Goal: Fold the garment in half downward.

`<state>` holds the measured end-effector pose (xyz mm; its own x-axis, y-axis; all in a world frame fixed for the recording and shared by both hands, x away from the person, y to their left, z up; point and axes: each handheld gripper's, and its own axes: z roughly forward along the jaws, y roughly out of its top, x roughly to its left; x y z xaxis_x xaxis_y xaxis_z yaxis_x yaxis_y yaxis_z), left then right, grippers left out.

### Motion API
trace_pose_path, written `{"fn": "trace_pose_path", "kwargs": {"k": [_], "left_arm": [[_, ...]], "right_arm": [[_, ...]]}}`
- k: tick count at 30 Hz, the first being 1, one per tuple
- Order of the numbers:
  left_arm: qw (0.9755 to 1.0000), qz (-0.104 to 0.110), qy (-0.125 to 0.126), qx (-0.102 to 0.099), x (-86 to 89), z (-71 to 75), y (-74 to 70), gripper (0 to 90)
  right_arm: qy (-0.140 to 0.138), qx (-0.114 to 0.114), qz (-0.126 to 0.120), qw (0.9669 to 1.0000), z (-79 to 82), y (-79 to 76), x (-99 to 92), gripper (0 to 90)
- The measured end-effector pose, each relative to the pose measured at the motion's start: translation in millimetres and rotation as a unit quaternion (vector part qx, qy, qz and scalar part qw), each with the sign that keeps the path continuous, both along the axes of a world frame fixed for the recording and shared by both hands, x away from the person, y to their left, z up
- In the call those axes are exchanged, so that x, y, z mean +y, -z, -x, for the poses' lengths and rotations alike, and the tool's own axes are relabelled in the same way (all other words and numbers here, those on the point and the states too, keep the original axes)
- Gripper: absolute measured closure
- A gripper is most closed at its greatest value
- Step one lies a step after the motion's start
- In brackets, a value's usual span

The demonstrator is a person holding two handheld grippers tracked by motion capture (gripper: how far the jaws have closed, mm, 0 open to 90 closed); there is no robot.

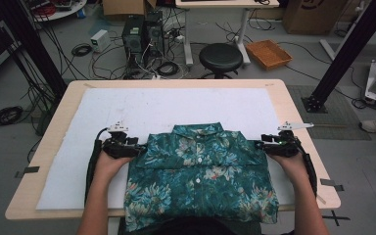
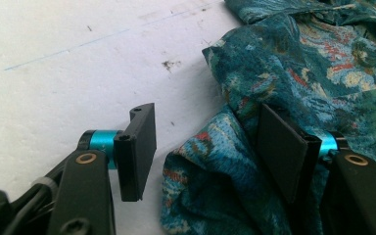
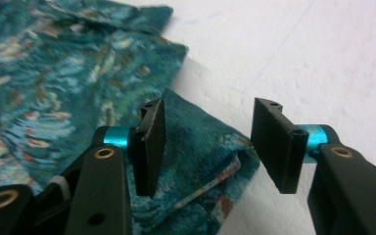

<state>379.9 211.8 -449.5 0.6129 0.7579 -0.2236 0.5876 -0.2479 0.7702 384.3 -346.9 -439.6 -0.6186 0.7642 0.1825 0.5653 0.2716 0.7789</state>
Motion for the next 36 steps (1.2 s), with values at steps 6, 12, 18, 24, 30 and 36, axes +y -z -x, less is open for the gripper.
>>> {"fn": "trace_pose_path", "kwargs": {"k": [6, 12, 18, 24, 30, 36], "left_arm": [[1.0000, -0.002, -0.002, 0.001, -2.3, -1.3, 2.4, 40.3], [0.9999, -0.008, 0.012, -0.003, -7.5, 3.6, 2.0, 44.0], [0.9989, -0.028, 0.036, -0.014, -13.1, 7.5, 1.8, 56.6], [0.9975, -0.048, 0.046, -0.024, -16.9, 9.5, 0.9, 81.3], [0.9982, -0.024, 0.048, -0.027, -11.4, 4.5, 1.5, 84.0], [0.9976, -0.039, 0.048, -0.031, -17.5, -5.3, -1.8, 84.1]], "right_arm": [[-0.001, 0.017, 0.015, 0.9998, -3.1, 12.2, 0.2, 46.7], [-0.016, 0.009, 0.033, 0.9993, -0.4, 11.4, 4.2, 58.8], [-0.034, 0.002, 0.046, 0.9984, 1.3, 11.3, 7.4, 78.6], [-0.045, -0.005, 0.053, 0.9976, 1.7, 10.7, 8.3, 85.7], [-0.045, -0.024, 0.083, 0.9953, -0.6, 5.7, 10.3, 86.9], [-0.039, -0.032, 0.087, 0.9949, -8.9, -2.1, 7.6, 87.0]]}}
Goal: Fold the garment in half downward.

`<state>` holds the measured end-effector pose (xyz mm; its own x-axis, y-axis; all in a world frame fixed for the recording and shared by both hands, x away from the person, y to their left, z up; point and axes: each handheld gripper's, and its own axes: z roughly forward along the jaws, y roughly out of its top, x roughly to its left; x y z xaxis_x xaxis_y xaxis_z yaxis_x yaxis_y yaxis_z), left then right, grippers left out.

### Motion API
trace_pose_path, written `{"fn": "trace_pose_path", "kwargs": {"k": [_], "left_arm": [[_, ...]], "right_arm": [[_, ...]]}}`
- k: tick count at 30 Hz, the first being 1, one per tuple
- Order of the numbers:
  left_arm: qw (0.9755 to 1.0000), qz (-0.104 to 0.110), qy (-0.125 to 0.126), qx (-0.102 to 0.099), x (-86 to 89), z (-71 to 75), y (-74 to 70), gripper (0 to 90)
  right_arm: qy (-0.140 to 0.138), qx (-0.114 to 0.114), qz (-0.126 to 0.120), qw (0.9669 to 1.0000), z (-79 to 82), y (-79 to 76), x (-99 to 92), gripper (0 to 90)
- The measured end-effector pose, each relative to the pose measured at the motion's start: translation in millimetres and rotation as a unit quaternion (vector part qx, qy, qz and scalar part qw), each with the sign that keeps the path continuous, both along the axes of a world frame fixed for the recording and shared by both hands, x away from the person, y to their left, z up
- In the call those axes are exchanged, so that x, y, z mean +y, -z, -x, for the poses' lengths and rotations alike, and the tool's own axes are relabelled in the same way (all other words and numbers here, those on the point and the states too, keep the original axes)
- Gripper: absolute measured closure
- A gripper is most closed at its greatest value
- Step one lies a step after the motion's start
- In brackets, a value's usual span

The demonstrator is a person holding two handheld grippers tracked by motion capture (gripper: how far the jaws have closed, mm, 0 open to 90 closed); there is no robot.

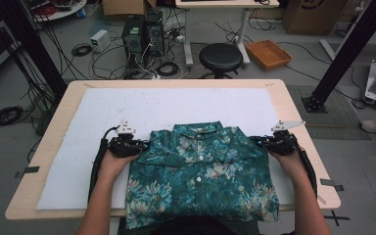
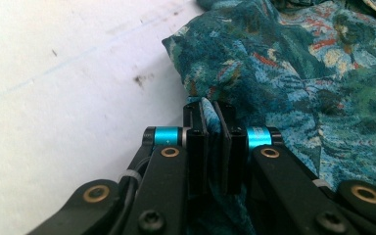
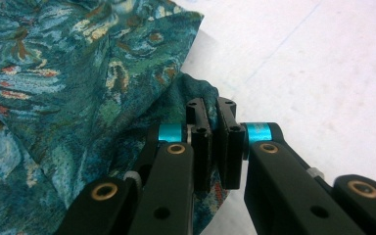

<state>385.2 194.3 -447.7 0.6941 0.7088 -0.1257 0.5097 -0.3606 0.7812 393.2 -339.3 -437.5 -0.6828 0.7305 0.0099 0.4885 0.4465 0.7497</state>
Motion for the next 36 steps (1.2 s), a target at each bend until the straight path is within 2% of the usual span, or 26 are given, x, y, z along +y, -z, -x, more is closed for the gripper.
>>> {"fn": "trace_pose_path", "kwargs": {"k": [3, 5, 7, 11, 12, 17, 19, 21, 22, 26, 29, 31, 33, 36], "left_arm": [[1.0000, -0.010, 0.002, 0.002, -3.6, -5.5, -0.9, 84.1], [1.0000, -0.002, -0.007, -0.004, -7.2, -12.6, 0.3, 84.1], [0.9999, -0.008, -0.007, 0.004, -9.3, -18.3, 1.2, 84.1], [0.9998, -0.015, -0.009, 0.005, -16.4, -28.3, -1.9, 84.0], [0.9998, -0.011, -0.014, -0.001, -18.0, -29.8, -2.2, 84.1], [0.9997, -0.015, -0.018, 0.006, -20.7, -40.6, -5.0, 84.0], [0.9997, -0.011, -0.021, 0.006, -20.0, -44.7, -7.3, 84.0], [0.9996, 0.004, -0.029, 0.000, -16.7, -46.9, -7.9, 84.0], [0.9995, 0.010, -0.031, 0.003, -15.3, -47.6, -6.7, 84.0], [0.9995, 0.004, -0.022, 0.024, -13.7, -47.8, -1.6, 83.5], [0.9995, -0.006, -0.027, 0.018, -14.5, -46.5, -3.9, 77.7], [0.9988, -0.015, -0.046, 0.012, -13.5, -45.4, -6.7, 66.3], [0.9985, -0.009, -0.054, 0.004, -10.3, -44.9, -9.6, 60.1], [0.9972, 0.020, -0.071, -0.016, -7.6, -43.6, -15.7, 53.1]], "right_arm": [[0.006, 0.002, 0.004, 1.0000, -6.4, 0.3, -2.2, 87.0], [0.011, 0.004, 0.007, 0.9999, -10.5, 0.6, -3.8, 86.9], [0.015, 0.004, 0.009, 0.9998, -14.1, 0.7, -5.6, 86.9], [0.022, 0.001, 0.004, 0.9998, -20.7, 1.2, -10.7, 86.9], [0.023, 0.005, 0.006, 0.9997, -23.1, 0.9, -11.9, 86.9], [0.028, 0.004, 0.015, 0.9995, -35.5, -3.8, -13.4, 86.9], [0.029, 0.005, 0.019, 0.9994, -40.6, -5.5, -12.7, 86.9], [0.030, 0.004, 0.020, 0.9994, -44.7, -7.0, -11.1, 86.9], [0.032, 0.005, 0.022, 0.9992, -46.2, -7.8, -10.1, 86.8], [0.032, 0.007, 0.021, 0.9992, -49.5, -6.5, -8.0, 86.8], [0.034, 0.015, 0.018, 0.9992, -48.1, -2.1, -8.7, 86.7], [0.034, 0.015, 0.014, 0.9992, -45.8, -0.8, -11.1, 85.3], [0.044, 0.016, 0.002, 0.9989, -42.9, -2.0, -13.8, 78.8], [0.056, 0.000, -0.009, 0.9984, -40.0, -10.0, -17.3, 66.3]]}}
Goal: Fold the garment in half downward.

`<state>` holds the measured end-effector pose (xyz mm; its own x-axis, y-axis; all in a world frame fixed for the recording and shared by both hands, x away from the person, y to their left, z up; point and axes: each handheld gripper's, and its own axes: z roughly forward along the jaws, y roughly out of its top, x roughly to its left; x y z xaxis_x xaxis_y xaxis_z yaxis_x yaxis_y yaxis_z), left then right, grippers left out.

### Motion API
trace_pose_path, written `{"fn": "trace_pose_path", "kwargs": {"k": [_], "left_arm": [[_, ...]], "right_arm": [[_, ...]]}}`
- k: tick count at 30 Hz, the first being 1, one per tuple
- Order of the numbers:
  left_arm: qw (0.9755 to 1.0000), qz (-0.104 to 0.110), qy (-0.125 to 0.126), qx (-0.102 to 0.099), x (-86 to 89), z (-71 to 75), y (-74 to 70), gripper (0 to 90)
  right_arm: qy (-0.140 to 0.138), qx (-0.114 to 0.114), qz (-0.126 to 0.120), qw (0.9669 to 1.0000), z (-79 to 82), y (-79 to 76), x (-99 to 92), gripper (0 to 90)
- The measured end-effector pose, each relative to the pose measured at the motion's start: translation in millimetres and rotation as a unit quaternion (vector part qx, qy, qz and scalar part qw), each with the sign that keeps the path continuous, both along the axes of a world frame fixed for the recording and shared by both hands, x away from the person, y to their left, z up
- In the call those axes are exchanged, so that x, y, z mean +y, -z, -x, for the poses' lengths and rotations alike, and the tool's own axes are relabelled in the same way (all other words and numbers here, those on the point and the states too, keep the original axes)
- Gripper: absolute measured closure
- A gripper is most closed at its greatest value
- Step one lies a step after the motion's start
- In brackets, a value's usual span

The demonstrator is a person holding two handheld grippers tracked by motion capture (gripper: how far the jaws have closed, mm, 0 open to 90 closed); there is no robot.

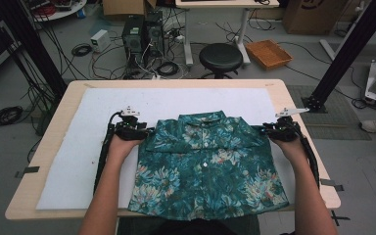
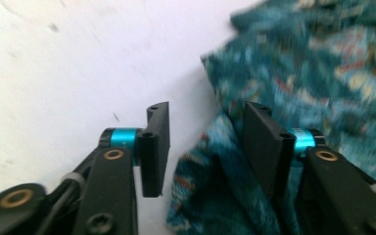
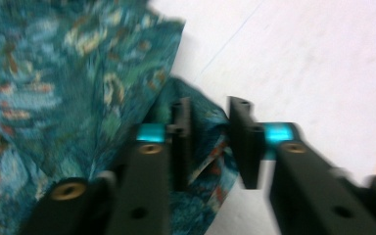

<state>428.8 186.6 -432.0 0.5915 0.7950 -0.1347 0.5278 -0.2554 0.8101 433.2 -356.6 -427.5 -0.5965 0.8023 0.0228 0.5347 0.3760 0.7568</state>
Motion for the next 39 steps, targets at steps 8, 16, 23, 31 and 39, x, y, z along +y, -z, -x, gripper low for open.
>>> {"fn": "trace_pose_path", "kwargs": {"k": [8, 16, 23, 31, 39], "left_arm": [[0.9994, 0.029, -0.011, 0.016, -4.6, -10.5, 1.5, 37.9], [0.9985, 0.011, 0.001, 0.053, -27.3, -30.6, 3.9, 32.9], [0.9976, -0.005, -0.002, 0.069, -42.9, -40.3, 7.8, 34.4], [0.9973, 0.011, 0.031, 0.065, -44.0, -36.2, 5.8, 81.1], [0.9971, 0.028, 0.046, 0.053, -36.9, -32.1, -3.7, 86.6]], "right_arm": [[0.005, -0.010, -0.037, 0.9992, -6.9, -20.5, 12.4, 51.7], [-0.003, 0.023, -0.045, 0.9987, -35.2, -8.6, 42.0, 46.3], [-0.006, 0.049, -0.048, 0.9976, -53.7, 0.0, 57.4, 52.7], [-0.033, 0.060, -0.045, 0.9966, -52.8, 3.0, 59.7, 88.2], [-0.038, 0.043, -0.048, 0.9972, -48.6, -4.8, 58.2, 89.4]]}}
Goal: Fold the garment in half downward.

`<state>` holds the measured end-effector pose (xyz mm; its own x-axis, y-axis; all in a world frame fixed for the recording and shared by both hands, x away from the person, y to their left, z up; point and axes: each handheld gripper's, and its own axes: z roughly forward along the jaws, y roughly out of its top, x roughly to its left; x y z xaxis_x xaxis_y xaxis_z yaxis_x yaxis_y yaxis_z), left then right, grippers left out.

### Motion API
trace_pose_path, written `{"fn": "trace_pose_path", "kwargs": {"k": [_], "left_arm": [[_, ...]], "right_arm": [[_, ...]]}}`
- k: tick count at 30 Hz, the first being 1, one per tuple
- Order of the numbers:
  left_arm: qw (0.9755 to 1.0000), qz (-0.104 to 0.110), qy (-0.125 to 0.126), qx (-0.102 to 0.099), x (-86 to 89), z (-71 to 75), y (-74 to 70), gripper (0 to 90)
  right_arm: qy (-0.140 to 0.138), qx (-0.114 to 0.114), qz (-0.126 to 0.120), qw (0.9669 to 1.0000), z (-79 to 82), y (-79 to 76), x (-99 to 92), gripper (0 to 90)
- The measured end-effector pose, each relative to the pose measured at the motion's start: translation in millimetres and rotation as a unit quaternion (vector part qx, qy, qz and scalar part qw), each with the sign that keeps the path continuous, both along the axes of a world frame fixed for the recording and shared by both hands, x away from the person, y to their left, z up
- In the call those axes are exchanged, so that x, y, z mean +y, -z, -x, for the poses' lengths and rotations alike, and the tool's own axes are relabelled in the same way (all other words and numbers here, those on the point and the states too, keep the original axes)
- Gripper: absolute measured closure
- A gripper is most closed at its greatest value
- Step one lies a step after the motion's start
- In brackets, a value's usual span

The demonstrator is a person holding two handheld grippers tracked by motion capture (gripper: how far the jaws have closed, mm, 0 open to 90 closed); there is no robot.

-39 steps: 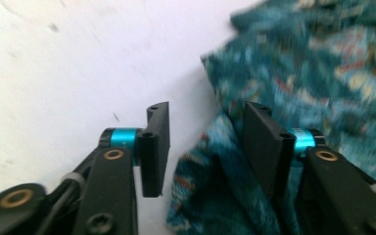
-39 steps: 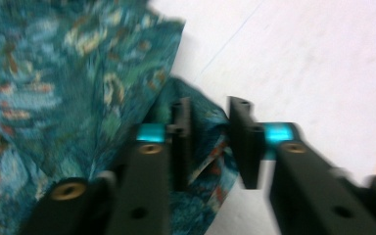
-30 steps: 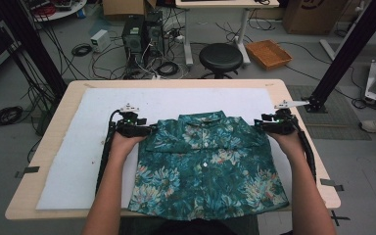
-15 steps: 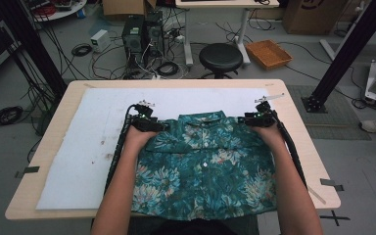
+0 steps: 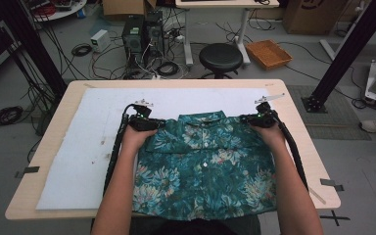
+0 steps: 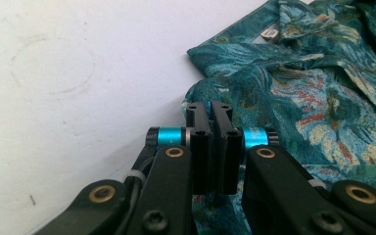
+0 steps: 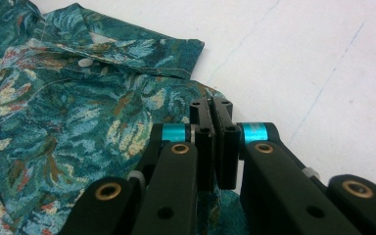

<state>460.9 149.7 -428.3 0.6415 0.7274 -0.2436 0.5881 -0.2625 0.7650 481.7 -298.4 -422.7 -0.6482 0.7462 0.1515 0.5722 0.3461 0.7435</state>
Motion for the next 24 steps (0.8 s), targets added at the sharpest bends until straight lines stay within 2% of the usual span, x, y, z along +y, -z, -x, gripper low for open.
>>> {"fn": "trace_pose_path", "kwargs": {"k": [4, 8, 11, 15, 16, 19, 21, 24], "left_arm": [[1.0000, 0.002, 0.005, -0.004, 2.5, 2.1, -3.0, 86.6], [0.9998, 0.005, 0.011, -0.017, 4.4, 8.6, -12.3, 86.6], [0.9995, 0.003, 0.017, -0.028, 4.4, 14.1, -19.4, 86.6], [0.9991, 0.007, 0.029, -0.031, 4.3, 20.6, -25.1, 86.6], [0.9983, 0.010, 0.036, -0.045, 5.8, 27.3, -27.1, 86.6], [0.9979, 0.028, 0.038, -0.045, 10.5, 38.2, -24.9, 86.6], [0.9974, 0.021, 0.049, -0.048, 14.1, 45.9, -23.6, 86.6], [0.9964, 0.033, 0.058, -0.052, 18.0, 58.0, -22.1, 86.6]], "right_arm": [[-0.003, -0.009, 0.002, 0.9999, 4.0, -5.3, 0.8, 89.5], [-0.006, -0.020, 0.007, 0.9998, 8.3, -10.6, 1.2, 89.5], [-0.010, -0.029, 0.002, 0.9995, 14.5, -17.2, 0.7, 89.5], [-0.014, -0.039, 0.000, 0.9991, 26.1, -25.3, 0.5, 89.5], [-0.017, -0.041, 0.000, 0.9990, 29.2, -26.6, 0.2, 89.5], [-0.022, -0.048, -0.007, 0.9986, 38.9, -27.8, -2.1, 89.5], [-0.025, -0.050, -0.007, 0.9984, 46.9, -27.8, -2.8, 89.5], [-0.033, -0.059, -0.012, 0.9976, 60.7, -26.6, -3.8, 89.5]]}}
